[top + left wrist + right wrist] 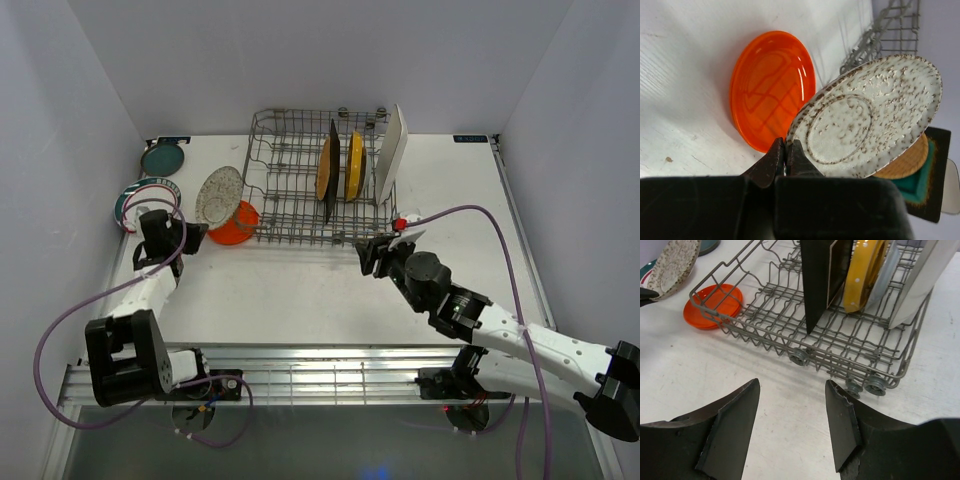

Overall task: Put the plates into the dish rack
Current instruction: Pick up the plate at the center of the board, then insert the plate into the dish rack.

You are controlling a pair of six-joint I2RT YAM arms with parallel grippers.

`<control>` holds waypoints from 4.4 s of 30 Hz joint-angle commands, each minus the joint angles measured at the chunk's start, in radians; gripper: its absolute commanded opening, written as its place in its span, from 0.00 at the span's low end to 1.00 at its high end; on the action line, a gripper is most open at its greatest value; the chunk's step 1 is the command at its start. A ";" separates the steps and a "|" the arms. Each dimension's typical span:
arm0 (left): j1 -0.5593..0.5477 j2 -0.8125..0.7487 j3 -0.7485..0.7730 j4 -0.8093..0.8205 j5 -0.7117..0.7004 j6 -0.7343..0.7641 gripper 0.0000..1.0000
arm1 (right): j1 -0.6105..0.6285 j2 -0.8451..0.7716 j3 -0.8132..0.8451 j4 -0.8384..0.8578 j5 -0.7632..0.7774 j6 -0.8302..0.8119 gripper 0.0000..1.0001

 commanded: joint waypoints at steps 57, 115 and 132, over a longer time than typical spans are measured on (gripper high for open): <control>-0.033 -0.737 -0.449 0.162 0.481 0.100 0.00 | -0.017 0.704 0.685 0.048 -0.479 0.125 0.67; -0.033 -0.614 -0.429 0.214 0.536 0.121 0.51 | -0.141 0.735 0.923 -0.106 -0.221 -0.033 0.08; -0.033 -0.582 -0.443 0.230 0.533 0.130 0.87 | -0.130 1.178 1.427 -0.194 0.271 -0.231 0.08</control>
